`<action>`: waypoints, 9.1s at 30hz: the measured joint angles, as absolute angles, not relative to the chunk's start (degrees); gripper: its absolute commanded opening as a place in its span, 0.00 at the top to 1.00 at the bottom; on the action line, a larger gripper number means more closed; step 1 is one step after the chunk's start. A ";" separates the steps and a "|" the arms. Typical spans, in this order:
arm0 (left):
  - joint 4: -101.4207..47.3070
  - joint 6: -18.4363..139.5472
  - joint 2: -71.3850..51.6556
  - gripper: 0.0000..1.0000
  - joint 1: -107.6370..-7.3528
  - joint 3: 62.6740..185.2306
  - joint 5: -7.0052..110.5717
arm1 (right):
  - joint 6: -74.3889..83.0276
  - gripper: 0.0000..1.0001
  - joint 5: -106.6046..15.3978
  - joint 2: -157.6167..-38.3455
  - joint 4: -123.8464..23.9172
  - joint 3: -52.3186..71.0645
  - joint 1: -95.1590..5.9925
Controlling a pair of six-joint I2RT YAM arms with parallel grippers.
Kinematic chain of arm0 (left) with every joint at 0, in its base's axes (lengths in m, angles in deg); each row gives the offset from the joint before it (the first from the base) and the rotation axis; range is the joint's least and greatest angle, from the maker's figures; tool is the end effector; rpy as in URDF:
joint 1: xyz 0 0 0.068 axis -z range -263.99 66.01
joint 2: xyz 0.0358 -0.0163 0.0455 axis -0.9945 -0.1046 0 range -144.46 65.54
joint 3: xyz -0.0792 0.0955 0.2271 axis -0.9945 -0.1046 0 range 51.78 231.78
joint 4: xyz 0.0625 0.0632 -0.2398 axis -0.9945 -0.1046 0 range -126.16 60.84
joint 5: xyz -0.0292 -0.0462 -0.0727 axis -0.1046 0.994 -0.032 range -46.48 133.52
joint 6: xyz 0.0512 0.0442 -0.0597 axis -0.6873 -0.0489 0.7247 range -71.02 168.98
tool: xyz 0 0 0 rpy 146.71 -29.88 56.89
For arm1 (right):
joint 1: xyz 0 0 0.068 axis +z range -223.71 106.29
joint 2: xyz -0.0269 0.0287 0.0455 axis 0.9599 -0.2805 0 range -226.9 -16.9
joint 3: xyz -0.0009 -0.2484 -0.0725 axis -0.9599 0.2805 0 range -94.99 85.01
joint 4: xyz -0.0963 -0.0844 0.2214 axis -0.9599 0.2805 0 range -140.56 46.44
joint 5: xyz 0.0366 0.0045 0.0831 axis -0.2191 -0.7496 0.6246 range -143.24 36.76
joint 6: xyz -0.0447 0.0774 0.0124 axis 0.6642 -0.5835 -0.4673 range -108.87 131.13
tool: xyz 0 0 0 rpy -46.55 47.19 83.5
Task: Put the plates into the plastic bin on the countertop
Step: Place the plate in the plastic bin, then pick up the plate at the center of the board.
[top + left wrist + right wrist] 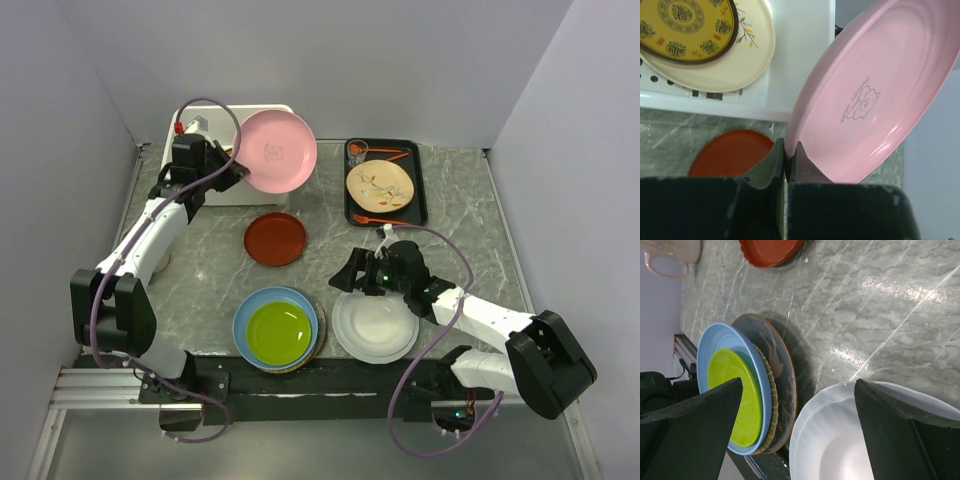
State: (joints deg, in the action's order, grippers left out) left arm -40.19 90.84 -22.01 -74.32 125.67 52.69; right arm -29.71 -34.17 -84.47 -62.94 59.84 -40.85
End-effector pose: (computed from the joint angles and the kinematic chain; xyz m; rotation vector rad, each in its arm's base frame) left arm 0.3875 -0.0790 0.3005 -0.4718 2.0186 -0.7265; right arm 0.2141 0.1696 0.1522 -0.0613 2.2676 1.0850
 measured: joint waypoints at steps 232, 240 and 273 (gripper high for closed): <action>-18.29 94.14 -27.67 0.99 -72.75 90.50 56.14 | -28.98 0.00 -36.29 -79.53 -59.12 58.46 -40.70; -22.00 94.10 -20.94 0.99 -72.77 89.98 55.62 | -29.55 0.00 -36.12 -79.84 -60.30 59.07 -40.70; -34.37 93.16 -5.50 0.99 -72.75 93.67 54.68 | -29.51 0.00 -35.79 -80.80 -60.41 59.07 -40.70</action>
State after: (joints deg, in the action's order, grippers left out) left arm -34.37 93.16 -5.50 -72.75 93.67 54.68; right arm -29.51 -35.79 -80.80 -60.41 59.07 -40.70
